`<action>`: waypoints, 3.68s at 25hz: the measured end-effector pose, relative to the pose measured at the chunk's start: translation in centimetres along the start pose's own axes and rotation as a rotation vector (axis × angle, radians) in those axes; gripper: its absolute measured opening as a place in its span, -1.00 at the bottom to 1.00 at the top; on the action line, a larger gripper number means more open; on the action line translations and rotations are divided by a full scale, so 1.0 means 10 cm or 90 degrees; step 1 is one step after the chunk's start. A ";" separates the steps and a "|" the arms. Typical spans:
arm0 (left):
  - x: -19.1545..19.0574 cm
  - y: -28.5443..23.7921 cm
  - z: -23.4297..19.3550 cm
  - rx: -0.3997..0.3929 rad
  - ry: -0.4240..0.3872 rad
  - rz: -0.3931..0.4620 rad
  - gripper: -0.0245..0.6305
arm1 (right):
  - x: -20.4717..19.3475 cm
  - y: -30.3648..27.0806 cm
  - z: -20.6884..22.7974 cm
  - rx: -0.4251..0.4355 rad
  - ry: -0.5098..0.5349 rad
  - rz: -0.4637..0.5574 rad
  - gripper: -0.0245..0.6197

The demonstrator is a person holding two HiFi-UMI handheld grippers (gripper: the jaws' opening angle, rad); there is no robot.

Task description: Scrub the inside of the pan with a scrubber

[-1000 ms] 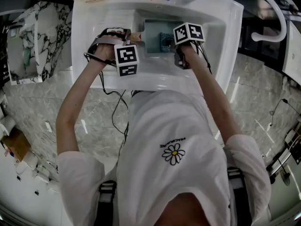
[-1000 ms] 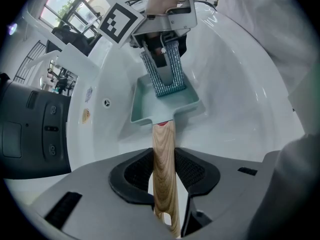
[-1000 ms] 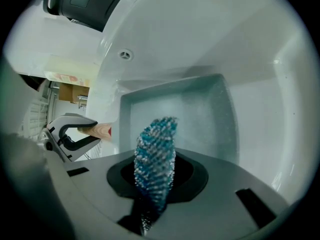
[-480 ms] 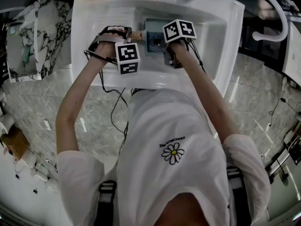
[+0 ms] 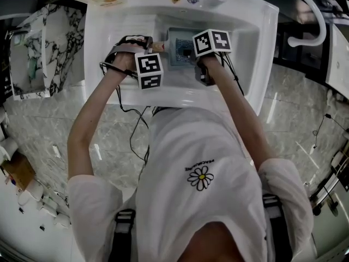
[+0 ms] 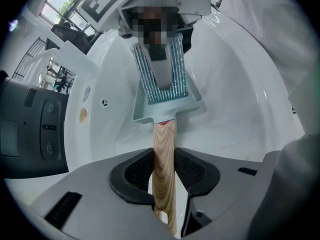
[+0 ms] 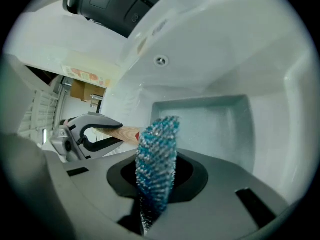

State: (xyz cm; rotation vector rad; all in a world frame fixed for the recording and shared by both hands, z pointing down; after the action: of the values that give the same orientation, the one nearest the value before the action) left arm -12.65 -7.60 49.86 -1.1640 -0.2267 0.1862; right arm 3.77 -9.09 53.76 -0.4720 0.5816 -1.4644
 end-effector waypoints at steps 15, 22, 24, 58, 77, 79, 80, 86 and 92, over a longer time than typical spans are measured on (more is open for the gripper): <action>0.05 -0.02 -0.05 -0.018 -0.019 -0.024 -0.50 | -0.65 1.25 0.63 -0.155 -0.015 0.129 -0.75; 0.06 -0.03 -0.07 -0.037 0.006 -0.039 -0.51 | -0.78 1.38 0.74 -0.149 -0.067 0.186 -0.75; 0.06 -0.04 -0.08 -0.045 0.010 -0.039 -0.50 | -0.79 1.39 0.74 -0.146 -0.071 0.192 -0.75; -0.07 -0.11 -0.24 0.003 0.089 -0.076 -0.28 | -0.83 1.31 0.70 -0.124 -0.070 0.180 -0.74; 0.31 1.12 -1.30 0.187 0.593 0.266 -0.65 | -0.45 1.69 -0.20 -0.232 0.196 0.375 -0.74; 0.29 1.38 -1.29 0.222 0.674 0.332 -0.69 | -0.42 1.77 -0.41 -0.229 0.258 0.427 -0.75; 0.28 1.49 -1.26 0.244 0.717 0.363 -0.73 | -0.42 1.80 -0.51 -0.231 0.286 0.450 -0.74; 0.30 1.83 -0.77 0.375 0.908 0.568 -0.87 | -0.50 1.89 -0.95 -0.246 0.441 0.553 -0.74; 0.48 1.74 -0.30 0.388 0.945 0.573 -0.87 | -0.66 1.78 -1.05 -0.285 0.495 0.581 -0.75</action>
State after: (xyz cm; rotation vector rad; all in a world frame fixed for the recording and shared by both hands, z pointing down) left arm -7.69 -2.27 33.06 -0.4770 1.5750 0.1149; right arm 11.01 -0.92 35.01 0.0812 1.5252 -0.5720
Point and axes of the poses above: the fingertips, and each gripper's own axes: y backward along the fingers, z to its right, x out of its top, the point moved 10 cm from there along y, backward along the fingers, and after that the axes turned 6 degrees about x, right-handed, at the moved point
